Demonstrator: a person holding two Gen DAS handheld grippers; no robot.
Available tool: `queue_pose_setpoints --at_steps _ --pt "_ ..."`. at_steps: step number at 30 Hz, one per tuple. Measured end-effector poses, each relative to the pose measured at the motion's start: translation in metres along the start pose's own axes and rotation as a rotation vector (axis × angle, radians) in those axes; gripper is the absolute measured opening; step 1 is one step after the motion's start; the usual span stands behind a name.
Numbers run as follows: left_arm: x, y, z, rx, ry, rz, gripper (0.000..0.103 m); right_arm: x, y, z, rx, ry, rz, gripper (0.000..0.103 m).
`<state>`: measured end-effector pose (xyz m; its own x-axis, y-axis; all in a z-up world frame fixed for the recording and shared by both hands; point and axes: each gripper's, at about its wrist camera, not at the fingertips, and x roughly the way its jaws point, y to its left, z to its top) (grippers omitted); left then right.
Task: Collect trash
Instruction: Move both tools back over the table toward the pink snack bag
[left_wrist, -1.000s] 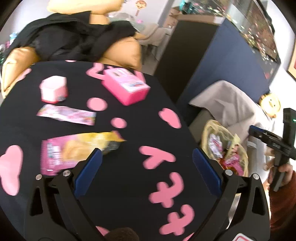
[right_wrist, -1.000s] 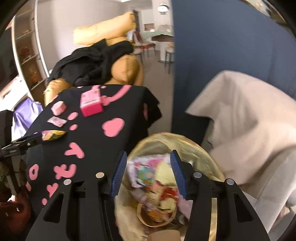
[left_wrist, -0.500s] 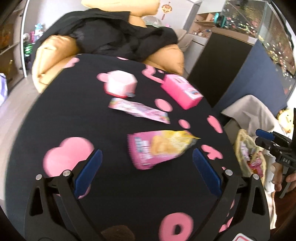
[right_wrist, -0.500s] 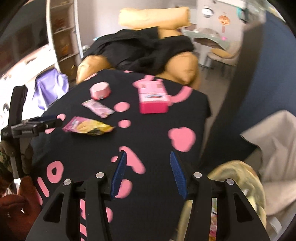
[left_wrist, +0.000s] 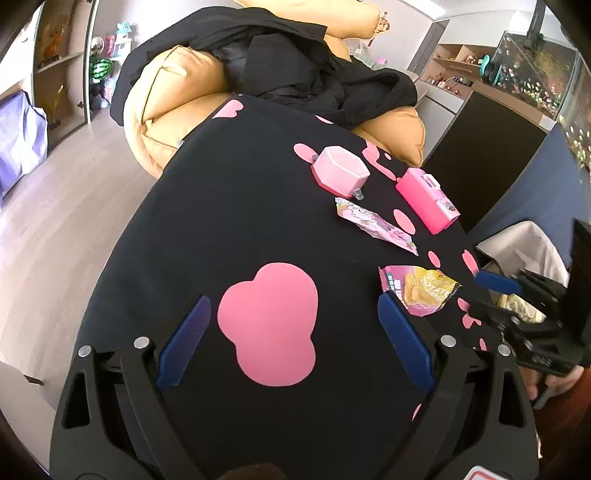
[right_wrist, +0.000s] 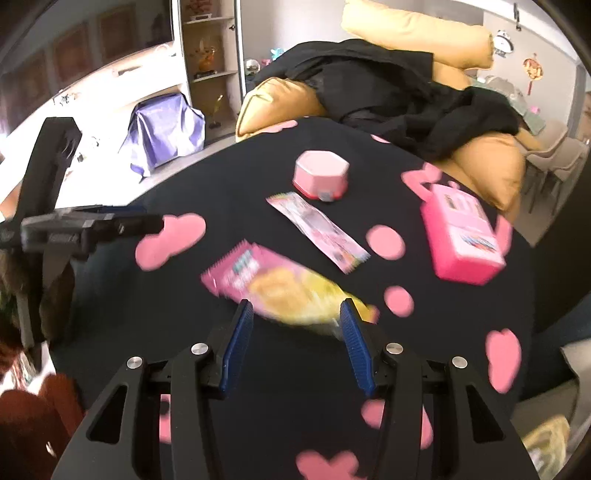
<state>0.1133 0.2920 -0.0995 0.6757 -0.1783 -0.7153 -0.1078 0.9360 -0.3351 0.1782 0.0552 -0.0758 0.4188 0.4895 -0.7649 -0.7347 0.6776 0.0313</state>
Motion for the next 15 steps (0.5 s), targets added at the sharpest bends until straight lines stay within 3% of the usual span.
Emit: queue_pose_setpoints --at_steps 8,15 --pt "0.014 -0.004 0.003 0.023 0.043 -0.066 0.084 0.042 -0.012 0.018 -0.019 0.03 -0.082 0.047" --pt "0.047 -0.064 0.042 0.37 0.006 -0.153 0.079 0.012 -0.069 -0.004 0.158 -0.013 -0.115 0.047"
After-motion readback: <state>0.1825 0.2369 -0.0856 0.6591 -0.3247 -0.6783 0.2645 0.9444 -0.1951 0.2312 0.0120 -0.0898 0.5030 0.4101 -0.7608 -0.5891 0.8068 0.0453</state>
